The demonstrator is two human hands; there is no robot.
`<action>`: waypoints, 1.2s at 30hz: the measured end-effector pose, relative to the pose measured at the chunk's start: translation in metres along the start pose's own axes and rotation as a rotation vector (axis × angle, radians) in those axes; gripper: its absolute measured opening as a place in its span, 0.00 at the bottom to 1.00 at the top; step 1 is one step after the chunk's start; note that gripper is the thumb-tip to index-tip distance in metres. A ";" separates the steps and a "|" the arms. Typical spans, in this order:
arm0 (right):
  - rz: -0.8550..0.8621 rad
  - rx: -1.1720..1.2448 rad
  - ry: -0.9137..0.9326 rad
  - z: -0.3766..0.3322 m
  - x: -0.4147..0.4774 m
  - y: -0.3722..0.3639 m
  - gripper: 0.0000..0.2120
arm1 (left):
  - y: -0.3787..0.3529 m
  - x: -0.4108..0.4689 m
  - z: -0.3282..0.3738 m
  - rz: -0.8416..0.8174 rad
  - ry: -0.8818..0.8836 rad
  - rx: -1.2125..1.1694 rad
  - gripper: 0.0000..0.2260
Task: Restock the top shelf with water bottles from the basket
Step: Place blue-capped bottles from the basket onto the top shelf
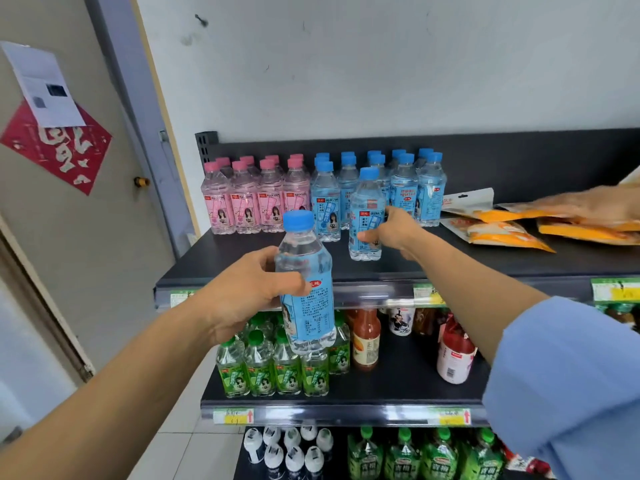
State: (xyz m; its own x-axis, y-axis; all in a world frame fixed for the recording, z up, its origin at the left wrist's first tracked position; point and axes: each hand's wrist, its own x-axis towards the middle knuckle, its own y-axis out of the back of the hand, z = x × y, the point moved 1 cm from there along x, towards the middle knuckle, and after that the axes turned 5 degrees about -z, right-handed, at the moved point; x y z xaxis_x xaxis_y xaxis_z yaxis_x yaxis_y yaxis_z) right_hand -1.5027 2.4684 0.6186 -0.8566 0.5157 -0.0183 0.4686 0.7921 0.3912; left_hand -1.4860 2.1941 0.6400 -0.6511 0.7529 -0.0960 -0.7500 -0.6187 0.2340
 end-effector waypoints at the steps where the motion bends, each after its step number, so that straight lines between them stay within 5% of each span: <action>1: 0.002 -0.001 -0.005 0.000 0.003 -0.002 0.24 | 0.000 -0.001 0.000 -0.005 0.002 0.006 0.24; 9: 0.200 -0.159 -0.073 -0.005 0.025 -0.027 0.37 | 0.004 -0.007 -0.003 -0.005 0.001 -0.010 0.23; 16: 0.302 -0.269 -0.138 -0.008 0.040 -0.033 0.33 | 0.009 -0.009 -0.006 -0.011 -0.015 -0.027 0.25; 22: 0.262 -0.197 -0.198 -0.009 0.050 -0.045 0.44 | 0.008 -0.004 -0.006 0.015 0.008 -0.023 0.26; 29: 0.305 -0.175 -0.165 -0.009 0.054 -0.043 0.35 | 0.004 0.005 0.000 0.042 0.014 0.014 0.21; 33: 0.251 -0.040 -0.170 -0.011 0.050 -0.037 0.14 | 0.000 0.009 0.000 0.044 0.012 -0.003 0.16; 36: 0.249 -0.102 -0.118 -0.020 0.033 -0.025 0.26 | -0.002 0.013 0.001 0.034 0.011 -0.023 0.14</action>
State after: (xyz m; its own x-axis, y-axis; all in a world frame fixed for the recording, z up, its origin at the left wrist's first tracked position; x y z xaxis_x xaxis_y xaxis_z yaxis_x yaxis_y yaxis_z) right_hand -1.5469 2.4590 0.6262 -0.6842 0.7292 -0.0144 0.6319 0.6025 0.4876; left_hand -1.4929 2.2059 0.6390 -0.6774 0.7289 -0.0991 -0.7298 -0.6490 0.2150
